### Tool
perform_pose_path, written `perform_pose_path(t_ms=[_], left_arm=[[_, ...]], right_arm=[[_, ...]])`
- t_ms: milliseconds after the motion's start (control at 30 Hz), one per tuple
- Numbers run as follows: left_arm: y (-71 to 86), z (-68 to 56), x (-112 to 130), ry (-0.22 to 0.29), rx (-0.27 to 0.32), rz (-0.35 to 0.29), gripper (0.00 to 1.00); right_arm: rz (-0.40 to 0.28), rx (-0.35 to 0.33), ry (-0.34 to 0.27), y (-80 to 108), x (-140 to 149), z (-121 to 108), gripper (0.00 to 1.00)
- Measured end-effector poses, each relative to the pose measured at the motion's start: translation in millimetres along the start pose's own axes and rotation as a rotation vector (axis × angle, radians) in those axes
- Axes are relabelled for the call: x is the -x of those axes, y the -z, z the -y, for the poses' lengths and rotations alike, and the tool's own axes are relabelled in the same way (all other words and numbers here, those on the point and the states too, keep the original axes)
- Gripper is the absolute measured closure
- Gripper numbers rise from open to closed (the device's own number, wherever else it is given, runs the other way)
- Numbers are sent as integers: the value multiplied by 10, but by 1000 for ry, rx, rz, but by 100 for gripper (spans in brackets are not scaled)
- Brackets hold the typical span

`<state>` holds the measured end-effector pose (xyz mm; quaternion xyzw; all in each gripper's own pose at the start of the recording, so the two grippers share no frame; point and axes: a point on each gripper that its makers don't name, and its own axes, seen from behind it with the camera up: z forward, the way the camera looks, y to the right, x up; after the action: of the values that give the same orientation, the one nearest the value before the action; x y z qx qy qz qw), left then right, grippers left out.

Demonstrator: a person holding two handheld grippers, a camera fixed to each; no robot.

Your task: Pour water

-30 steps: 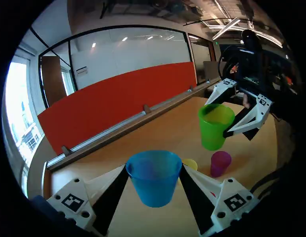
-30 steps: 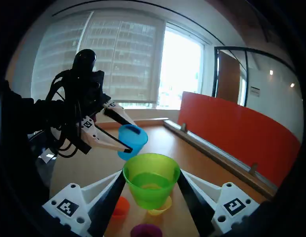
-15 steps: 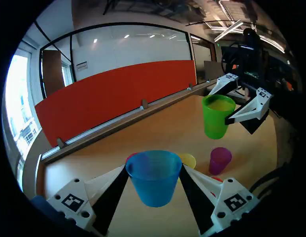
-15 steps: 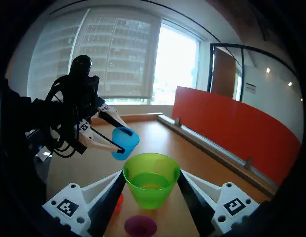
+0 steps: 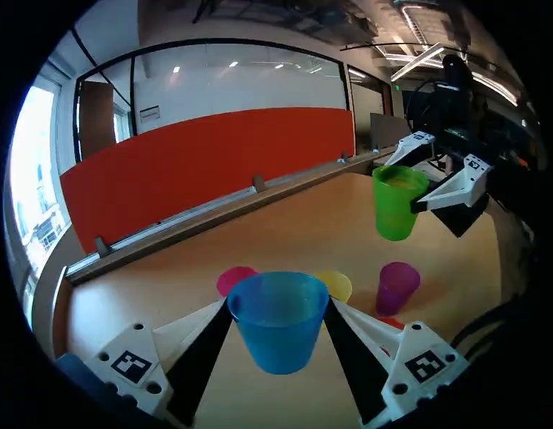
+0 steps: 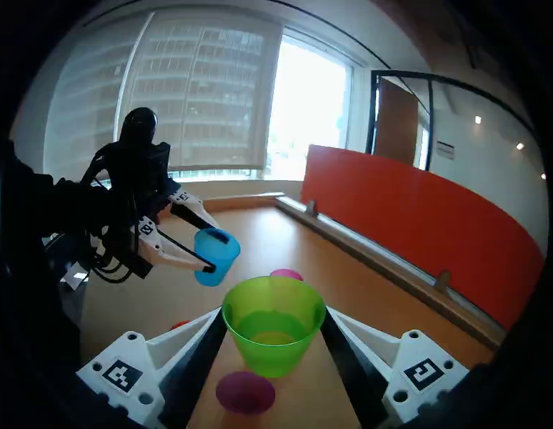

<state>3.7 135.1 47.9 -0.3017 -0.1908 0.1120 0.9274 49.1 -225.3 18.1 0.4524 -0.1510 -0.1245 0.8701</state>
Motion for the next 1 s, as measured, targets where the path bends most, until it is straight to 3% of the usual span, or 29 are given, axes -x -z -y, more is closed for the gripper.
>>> perform_pose_path(t_ms=[633, 1000], left_arm=[[-204, -88, 383, 45, 20, 43, 13], [-294, -130, 489, 68, 31, 47, 13]], right_arm=[[52, 52, -46, 118, 370, -279, 8], [81, 67, -73, 171, 563, -363, 8]])
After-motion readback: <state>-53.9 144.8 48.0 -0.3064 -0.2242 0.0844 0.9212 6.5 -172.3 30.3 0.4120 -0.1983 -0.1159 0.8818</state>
